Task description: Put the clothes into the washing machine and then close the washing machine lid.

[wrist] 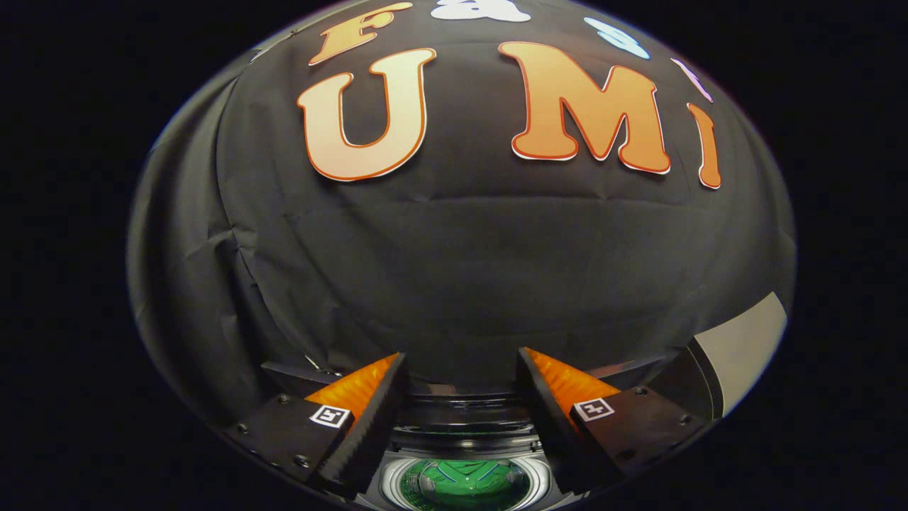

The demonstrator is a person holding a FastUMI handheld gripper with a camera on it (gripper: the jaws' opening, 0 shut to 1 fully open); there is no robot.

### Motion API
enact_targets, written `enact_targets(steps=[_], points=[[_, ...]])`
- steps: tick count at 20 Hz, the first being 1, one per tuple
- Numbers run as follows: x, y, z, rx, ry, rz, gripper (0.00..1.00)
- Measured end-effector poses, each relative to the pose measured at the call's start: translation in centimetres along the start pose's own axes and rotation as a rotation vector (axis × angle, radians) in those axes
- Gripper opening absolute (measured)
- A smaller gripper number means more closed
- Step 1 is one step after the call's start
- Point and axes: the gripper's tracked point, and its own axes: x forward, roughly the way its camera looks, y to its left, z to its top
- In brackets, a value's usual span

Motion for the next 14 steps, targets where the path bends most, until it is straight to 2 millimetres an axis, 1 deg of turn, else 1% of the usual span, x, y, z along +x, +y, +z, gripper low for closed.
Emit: enact_targets(steps=[2, 5, 14], points=[[-0.1, 0.1, -0.1, 0.008, -0.002, -0.002, 0.99], [-1.3, 0.2, -0.6, 0.005, 0.002, -0.007, 0.99], [-6.2, 0.5, -3.4, -0.011, -0.033, -0.009, 0.99]])
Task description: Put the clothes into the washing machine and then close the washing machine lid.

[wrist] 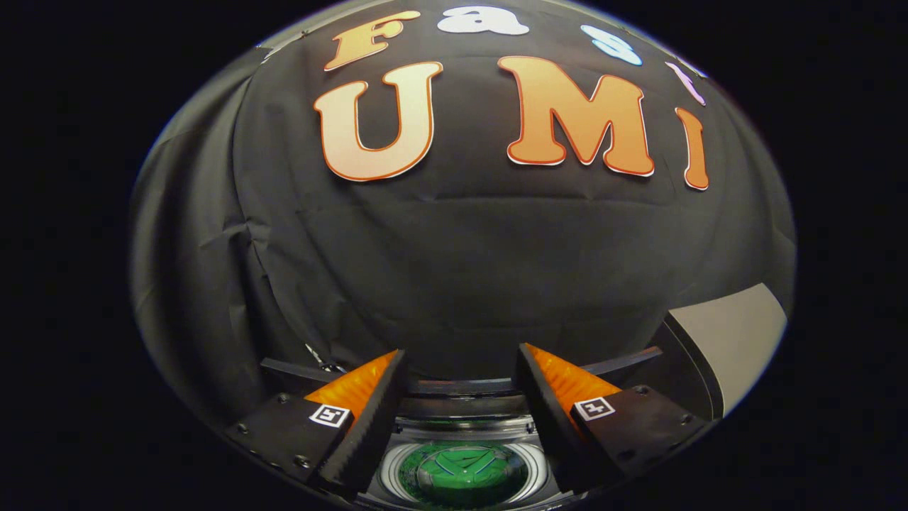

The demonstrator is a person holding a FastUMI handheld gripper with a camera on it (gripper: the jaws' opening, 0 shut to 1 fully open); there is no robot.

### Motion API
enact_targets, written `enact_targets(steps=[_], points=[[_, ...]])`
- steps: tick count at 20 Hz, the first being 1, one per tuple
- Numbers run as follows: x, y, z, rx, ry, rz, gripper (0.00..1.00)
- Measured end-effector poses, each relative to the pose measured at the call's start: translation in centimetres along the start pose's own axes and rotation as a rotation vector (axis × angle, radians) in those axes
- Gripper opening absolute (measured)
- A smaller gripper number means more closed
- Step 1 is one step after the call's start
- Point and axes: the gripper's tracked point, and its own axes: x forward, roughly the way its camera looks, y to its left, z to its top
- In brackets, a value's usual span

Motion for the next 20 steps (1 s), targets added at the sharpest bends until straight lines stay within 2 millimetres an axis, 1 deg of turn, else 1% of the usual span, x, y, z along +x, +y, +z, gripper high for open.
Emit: enact_targets(steps=[6, 8, 10, 11, 13, 18, 20], points=[[-3.2, 0.1, -2.6, -0.009, 0.001, 0.005, 0.99], [-3.6, 0.1, -3.3, -0.015, -0.016, 0.002, 0.99], [-4.4, 0.2, -4.0, -0.010, -0.014, 0.002, 0.99], [-4.6, 0.2, -4.5, -0.017, -0.013, 0.002, 0.99], [-5.0, 0.3, -4.6, -0.014, -0.030, 0.003, 0.99], [-5.0, 0.2, -4.9, -0.018, -0.054, 0.003, 0.98], [-5.0, 0.3, -5.3, -0.014, -0.060, 0.003, 0.99]])
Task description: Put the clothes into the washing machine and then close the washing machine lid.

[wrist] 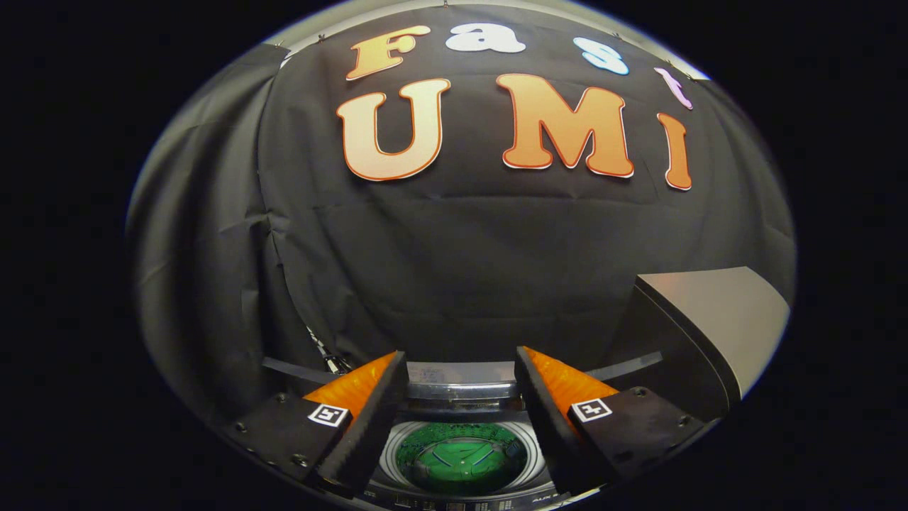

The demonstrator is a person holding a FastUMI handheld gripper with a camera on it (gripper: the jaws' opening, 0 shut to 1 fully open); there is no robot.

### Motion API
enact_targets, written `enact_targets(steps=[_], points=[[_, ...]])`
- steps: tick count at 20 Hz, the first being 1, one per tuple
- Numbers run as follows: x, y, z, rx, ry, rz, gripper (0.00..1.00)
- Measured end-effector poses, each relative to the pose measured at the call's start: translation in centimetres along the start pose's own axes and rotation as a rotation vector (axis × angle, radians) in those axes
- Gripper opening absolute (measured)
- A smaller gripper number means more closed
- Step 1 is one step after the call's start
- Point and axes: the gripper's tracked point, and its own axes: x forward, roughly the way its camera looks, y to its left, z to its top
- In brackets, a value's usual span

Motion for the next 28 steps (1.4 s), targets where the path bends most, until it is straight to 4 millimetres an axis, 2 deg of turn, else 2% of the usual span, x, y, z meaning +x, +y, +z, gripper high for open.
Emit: enact_targets(steps=[4, 6, 8, 11, 12, 20, 21, 23, 24, 28], points=[[-0.5, 0.0, -1.8, 0.001, 0.005, 0.003, 0.98], [-0.3, -0.2, -5.1, -0.003, 0.057, 0.001, 0.98], [0.1, -0.7, -10.3, -0.011, 0.155, -0.007, 0.99], [0.8, -0.9, -15.3, 0.043, 0.252, -0.003, 0.99], [0.9, -0.8, -16.3, 0.048, 0.273, -0.006, 0.99], [1.6, -1.0, -19.5, 0.066, 0.359, 0.010, 0.98], [1.5, -0.9, -19.2, 0.064, 0.362, 0.017, 0.98], [0.5, -0.7, -16.9, 0.052, 0.332, 0.026, 0.98], [-0.6, -0.7, -15.1, 0.048, 0.307, 0.032, 0.98], [-4.5, -1.1, -5.5, 0.051, 0.149, 0.051, 0.98]])
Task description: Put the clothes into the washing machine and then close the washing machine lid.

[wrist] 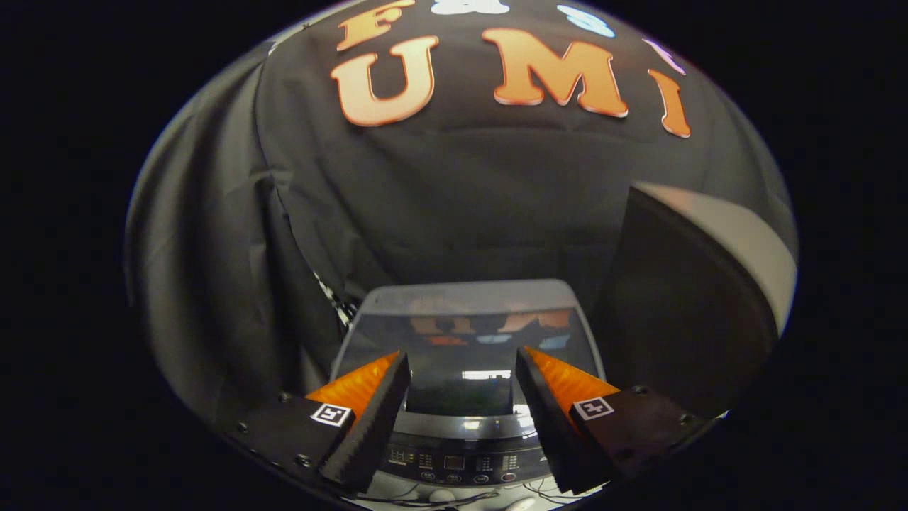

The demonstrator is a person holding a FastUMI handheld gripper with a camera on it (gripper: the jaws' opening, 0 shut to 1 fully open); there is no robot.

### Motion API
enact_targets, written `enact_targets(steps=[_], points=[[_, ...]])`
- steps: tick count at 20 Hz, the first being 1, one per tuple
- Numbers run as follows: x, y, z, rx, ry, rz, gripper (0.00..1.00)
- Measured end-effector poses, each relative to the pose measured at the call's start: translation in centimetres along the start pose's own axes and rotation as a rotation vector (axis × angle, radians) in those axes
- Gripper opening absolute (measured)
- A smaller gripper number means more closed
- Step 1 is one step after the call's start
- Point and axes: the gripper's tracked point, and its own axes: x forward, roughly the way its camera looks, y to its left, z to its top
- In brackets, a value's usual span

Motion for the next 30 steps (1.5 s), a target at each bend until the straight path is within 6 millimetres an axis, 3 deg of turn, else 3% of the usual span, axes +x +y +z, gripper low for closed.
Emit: enact_targets(steps=[6, 12, 17, 20, 24, 30], points=[[-9.4, -3.2, 10.6, 0.004, -0.228, -0.044, 0.98], [-19.3, -12.7, 17.4, -0.015, -0.389, -0.123, 0.98], [-25.6, -20.0, 19.7, -0.041, -0.455, -0.159, 0.98], [-28.3, -23.3, 20.2, -0.047, -0.480, -0.155, 0.98], [-30.1, -26.5, 20.5, -0.035, -0.500, -0.122, 0.98], [-31.2, -28.6, 21.1, -0.076, -0.515, -0.125, 0.98]])
